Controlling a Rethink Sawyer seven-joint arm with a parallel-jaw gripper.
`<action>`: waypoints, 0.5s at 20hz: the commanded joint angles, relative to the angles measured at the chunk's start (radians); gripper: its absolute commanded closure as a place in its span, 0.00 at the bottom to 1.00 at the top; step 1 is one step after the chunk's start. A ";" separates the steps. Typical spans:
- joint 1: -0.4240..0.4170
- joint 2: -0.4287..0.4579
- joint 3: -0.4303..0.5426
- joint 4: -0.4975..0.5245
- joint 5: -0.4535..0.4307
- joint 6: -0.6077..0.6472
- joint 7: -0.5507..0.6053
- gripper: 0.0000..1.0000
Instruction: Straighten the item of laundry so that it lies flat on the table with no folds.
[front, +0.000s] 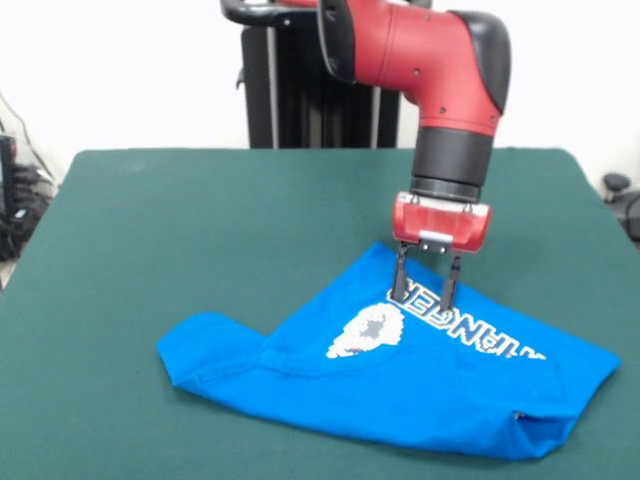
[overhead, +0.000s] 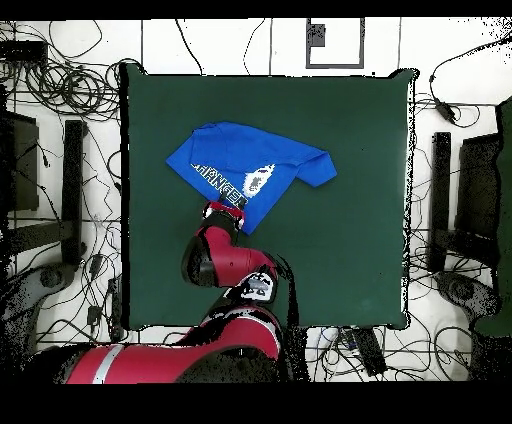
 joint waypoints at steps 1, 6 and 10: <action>-0.007 0.079 0.123 0.080 -0.010 0.049 0.193 0.00; -0.004 0.070 0.115 0.103 -0.016 0.033 0.201 0.00; -0.005 0.072 0.113 0.121 -0.025 0.007 0.209 0.00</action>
